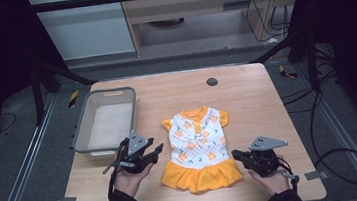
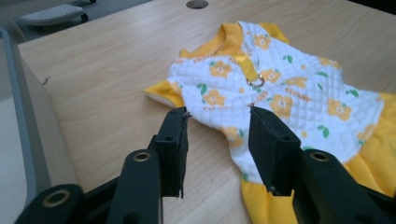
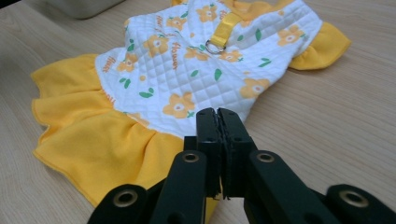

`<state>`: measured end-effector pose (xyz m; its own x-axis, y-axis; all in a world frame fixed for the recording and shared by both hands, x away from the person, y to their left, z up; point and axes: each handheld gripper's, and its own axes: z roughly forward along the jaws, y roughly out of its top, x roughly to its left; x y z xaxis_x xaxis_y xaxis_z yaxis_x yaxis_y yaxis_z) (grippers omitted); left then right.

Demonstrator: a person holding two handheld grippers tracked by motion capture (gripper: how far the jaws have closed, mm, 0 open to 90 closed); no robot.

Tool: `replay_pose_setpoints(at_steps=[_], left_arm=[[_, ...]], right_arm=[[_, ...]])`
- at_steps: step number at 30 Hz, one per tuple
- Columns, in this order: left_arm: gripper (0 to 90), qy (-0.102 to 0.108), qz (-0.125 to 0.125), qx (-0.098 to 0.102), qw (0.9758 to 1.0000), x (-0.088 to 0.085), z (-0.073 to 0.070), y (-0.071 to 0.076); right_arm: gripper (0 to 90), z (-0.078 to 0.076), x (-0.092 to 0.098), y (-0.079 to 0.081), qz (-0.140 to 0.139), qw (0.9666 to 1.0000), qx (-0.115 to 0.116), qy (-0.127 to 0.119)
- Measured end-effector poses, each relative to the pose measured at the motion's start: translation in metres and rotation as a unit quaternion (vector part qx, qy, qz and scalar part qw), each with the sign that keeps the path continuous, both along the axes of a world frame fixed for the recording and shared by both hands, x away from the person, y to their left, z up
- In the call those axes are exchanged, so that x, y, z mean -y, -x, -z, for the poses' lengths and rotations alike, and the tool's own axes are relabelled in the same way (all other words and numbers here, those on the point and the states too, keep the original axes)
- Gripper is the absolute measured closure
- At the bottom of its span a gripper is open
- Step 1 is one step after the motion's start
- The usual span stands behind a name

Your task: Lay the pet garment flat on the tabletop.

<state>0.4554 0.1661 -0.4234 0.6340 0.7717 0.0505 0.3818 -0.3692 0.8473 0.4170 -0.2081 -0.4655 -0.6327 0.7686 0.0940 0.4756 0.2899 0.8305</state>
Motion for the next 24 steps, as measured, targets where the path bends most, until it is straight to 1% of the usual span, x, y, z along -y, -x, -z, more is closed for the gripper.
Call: replay_pose_setpoints(at_steps=[2, 5, 6, 7, 9, 14, 15, 17, 19, 24], left_arm=[[61.1, 0.001, -0.002, 0.004, 1.0, 0.004, -0.001, -0.006], [65.9, -0.007, -0.01, 0.007, 0.9999, 0.014, -0.002, -0.021], [68.8, -0.007, -0.01, 0.007, 0.9999, 0.014, -0.002, -0.021], [70.3, -0.008, -0.013, 0.007, 0.9998, 0.019, -0.002, -0.028], [73.7, -0.008, -0.017, 0.005, 0.9998, 0.025, -0.001, -0.036], [78.7, -0.005, -0.027, -0.005, 0.9996, 0.038, 0.003, -0.06], [80.1, -0.004, -0.028, -0.006, 0.9996, 0.041, 0.005, -0.065], [81.9, -0.007, -0.033, -0.014, 0.9993, 0.047, 0.01, -0.075], [83.0, -0.018, -0.037, -0.021, 0.9989, 0.054, 0.017, -0.083], [84.1, -0.036, -0.04, -0.036, 0.9979, 0.068, 0.035, -0.101]], right_arm=[[89.9, 0.0, -0.004, -0.002, -0.003, 1.0, 0.0, 0.002], [90.0, 0.0, -0.009, -0.004, -0.009, 0.9999, 0.002, 0.006], [90.0, 0.0, -0.01, -0.005, -0.011, 0.9999, 0.004, 0.006], [90.0, 0.0, -0.011, -0.006, -0.011, 0.9999, 0.005, 0.007], [90.0, 0.001, -0.014, -0.008, -0.011, 0.9999, 0.003, 0.008], [90.0, 0.006, -0.022, -0.014, -0.015, 0.9998, -0.002, 0.016], [90.0, 0.007, -0.024, -0.015, -0.015, 0.9997, -0.004, 0.016], [90.0, 0.009, -0.028, -0.016, -0.017, 0.9996, -0.004, 0.022], [90.0, 0.011, -0.032, -0.016, -0.022, 0.9994, -0.007, 0.026], [90.0, 0.016, -0.037, -0.016, -0.028, 0.9988, -0.014, 0.037]])
